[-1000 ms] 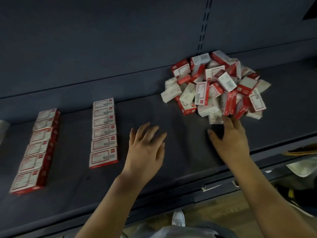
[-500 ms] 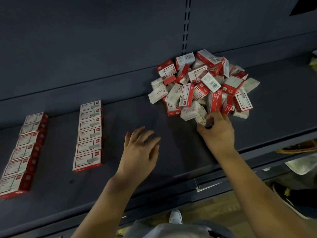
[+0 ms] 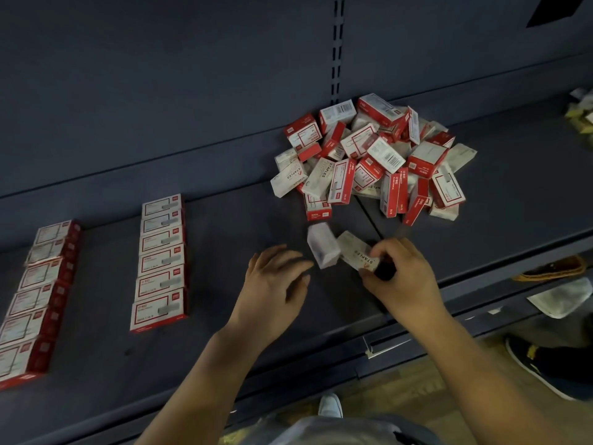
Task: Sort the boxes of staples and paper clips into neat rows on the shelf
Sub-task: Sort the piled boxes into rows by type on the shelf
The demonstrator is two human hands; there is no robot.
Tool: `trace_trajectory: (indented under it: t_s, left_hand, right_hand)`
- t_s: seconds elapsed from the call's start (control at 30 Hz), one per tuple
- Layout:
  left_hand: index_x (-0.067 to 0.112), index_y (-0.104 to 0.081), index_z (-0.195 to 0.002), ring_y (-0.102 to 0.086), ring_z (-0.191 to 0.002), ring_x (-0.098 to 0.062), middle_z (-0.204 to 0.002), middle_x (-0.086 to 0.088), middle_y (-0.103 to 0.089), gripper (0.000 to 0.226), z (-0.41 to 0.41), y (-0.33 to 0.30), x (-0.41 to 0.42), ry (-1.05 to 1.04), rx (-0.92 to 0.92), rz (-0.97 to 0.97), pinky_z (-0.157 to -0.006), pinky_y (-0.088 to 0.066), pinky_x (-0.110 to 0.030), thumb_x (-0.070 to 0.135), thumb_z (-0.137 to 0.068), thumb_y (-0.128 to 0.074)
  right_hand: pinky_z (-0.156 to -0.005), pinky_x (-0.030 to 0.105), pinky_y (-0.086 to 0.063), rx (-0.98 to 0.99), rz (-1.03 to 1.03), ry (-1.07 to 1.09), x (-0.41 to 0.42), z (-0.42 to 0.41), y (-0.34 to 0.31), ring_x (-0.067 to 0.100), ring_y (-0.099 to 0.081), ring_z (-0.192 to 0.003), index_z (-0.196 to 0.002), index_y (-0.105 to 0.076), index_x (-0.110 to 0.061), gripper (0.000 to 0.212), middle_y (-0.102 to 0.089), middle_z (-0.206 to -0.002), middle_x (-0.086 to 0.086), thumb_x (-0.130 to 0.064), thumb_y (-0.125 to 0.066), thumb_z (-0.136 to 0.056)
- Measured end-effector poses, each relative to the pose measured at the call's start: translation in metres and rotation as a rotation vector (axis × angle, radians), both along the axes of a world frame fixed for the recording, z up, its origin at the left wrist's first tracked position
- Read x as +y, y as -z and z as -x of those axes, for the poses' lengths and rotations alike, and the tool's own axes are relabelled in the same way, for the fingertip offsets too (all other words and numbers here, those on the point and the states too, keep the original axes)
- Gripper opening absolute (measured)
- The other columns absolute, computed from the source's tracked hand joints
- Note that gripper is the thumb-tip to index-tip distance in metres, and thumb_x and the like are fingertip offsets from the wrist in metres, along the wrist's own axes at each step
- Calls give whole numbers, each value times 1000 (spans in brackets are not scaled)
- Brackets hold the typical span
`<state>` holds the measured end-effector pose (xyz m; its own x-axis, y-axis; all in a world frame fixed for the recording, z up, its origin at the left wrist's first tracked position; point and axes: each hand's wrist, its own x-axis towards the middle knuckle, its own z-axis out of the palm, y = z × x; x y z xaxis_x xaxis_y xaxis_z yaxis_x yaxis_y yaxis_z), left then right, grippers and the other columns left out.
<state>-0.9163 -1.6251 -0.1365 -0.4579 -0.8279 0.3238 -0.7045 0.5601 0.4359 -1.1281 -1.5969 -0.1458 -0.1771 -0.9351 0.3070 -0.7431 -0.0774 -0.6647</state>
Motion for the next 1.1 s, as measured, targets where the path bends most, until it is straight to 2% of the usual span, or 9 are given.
trace_trajectory:
  t_s: [0.13, 0.23, 0.37, 0.43, 0.6, 0.73, 0.83, 0.93, 1.1]
  left_hand:
    - [15, -70, -101, -55, -114, -21, -106, 5, -66, 36, -3, -3, -2, -7, 62, -91, -94, -44, -43, 33, -85, -44]
    - [16, -69, -105, -51, -116, -11, -108, 8, -66, 35, -4, -6, -2, -26, 100, -102, -98, -39, -29, 33, -86, -45]
    - [16, -69, -104, -50, -106, 2, -102, 21, -60, 20, -2, -17, 1, -66, 242, -119, -90, -34, -5, 12, -87, -60]
    - [18, -69, -105, -54, -103, 3, -101, 24, -60, 21, 0, -24, 1, -100, 350, -192, -87, -39, -7, 7, -88, -60]
    - [22, -65, -104, -63, -95, 0, -98, 10, -69, 19, 6, -52, -5, -169, 723, -500, -78, -47, -12, 17, -93, -50]
    - [21, -67, -98, -67, -81, -8, -92, 1, -72, 14, 4, -64, -14, -162, 741, -728, -66, -54, -20, 16, -88, -59]
    - [10, -69, -94, -68, -76, -16, -88, -9, -72, 15, 0, -65, -17, -165, 859, -882, -63, -55, -23, 9, -80, -63]
    - [6, -67, -89, -69, -75, -19, -82, -10, -71, 18, -1, -62, -17, -215, 961, -954, -62, -56, -26, 9, -71, -67]
    - [3, -61, -96, -70, -79, -20, -93, -13, -70, 17, 7, -56, -12, -294, 1107, -1012, -63, -56, -27, -2, -79, -63]
  right_hand:
    - [-62, 25, -45, -34, 86, -55, 0, -1, -2, 23, -56, -81, -80, -55, -9, 29, -57, -87, 3, -1, -79, -65]
    - [-67, 23, -46, -57, 179, -75, -3, -3, -6, 25, -57, -86, -82, -54, -7, 31, -58, -94, 5, 2, -79, -65]
    - [-73, 14, -44, -98, 241, -137, -5, -6, -14, 20, -57, -92, -88, -51, -17, 39, -57, -101, -3, 0, -79, -67]
    - [-78, 16, -45, -94, 260, -184, -6, -9, -19, 18, -58, -95, -88, -49, -22, 42, -60, -103, -2, -2, -79, -68]
    - [-81, 16, -46, -108, 292, -306, -9, -19, -37, 12, -56, -98, -90, -47, -23, 34, -56, -103, -13, -13, -74, -73]
    - [-83, 13, -45, -78, 341, -407, -11, -22, -43, 7, -54, -100, -91, -55, -15, 19, -58, -103, -6, -25, -62, -75]
    - [-88, 13, -45, -91, 331, -399, -15, -21, -41, 10, -57, -103, -95, -65, -3, 28, -63, -108, 4, -24, -62, -76]
    - [-91, 12, -43, -94, 375, -365, -19, -22, -35, 8, -56, -104, -99, -65, -2, 28, -61, -110, 2, -20, -63, -78]
    - [-78, 5, -41, -203, 405, -235, -21, -35, -26, 0, -54, -84, -89, -65, 1, 22, -59, -90, -1, -17, -59, -79]
